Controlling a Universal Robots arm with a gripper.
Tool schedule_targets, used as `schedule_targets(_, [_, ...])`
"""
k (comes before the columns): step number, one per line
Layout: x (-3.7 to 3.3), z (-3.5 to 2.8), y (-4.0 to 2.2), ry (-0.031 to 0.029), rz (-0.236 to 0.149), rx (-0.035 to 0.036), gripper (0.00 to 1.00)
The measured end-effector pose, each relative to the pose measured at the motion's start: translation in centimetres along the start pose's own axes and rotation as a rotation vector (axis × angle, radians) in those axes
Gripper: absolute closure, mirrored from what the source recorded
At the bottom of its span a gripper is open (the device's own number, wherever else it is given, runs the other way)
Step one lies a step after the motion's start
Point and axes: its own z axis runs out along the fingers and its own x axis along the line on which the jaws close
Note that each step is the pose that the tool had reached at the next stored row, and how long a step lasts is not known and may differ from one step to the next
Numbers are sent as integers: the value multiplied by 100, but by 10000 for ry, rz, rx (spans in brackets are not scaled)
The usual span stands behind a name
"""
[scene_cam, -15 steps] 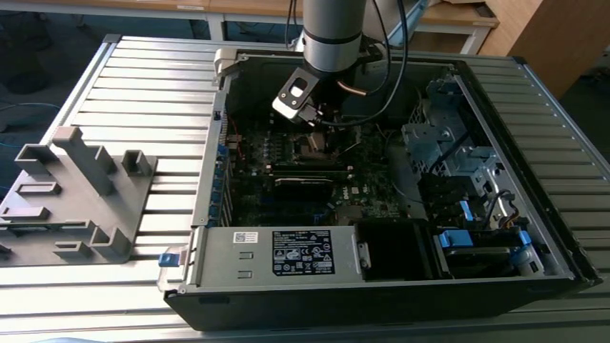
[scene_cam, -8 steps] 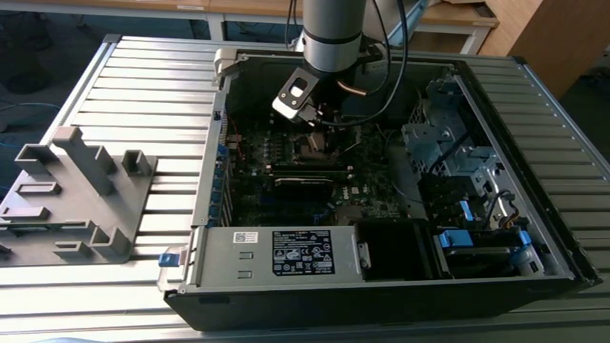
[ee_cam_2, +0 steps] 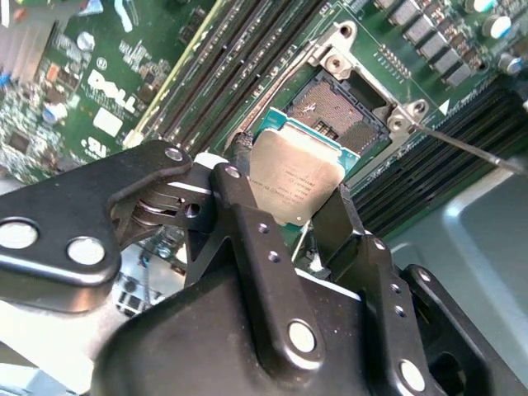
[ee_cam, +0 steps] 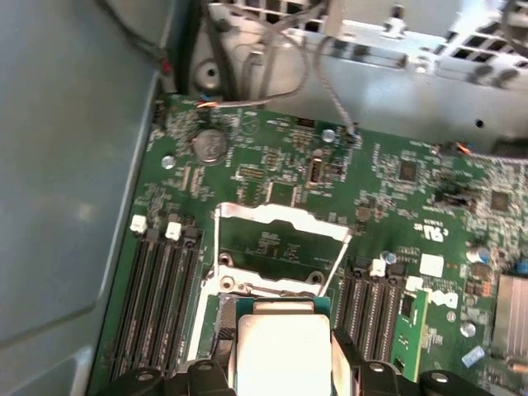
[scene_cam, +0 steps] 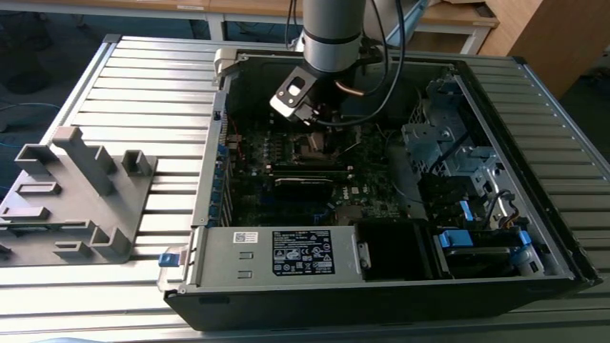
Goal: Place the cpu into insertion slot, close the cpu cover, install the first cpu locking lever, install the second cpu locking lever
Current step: 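Place the cpu into insertion slot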
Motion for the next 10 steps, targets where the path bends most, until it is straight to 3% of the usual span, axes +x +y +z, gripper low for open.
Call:
schedule_targets(6, [0,7,-1,-91,1022,-12,46])
schedule_targets(10, [0,7,-1,-94,1047,-12,46])
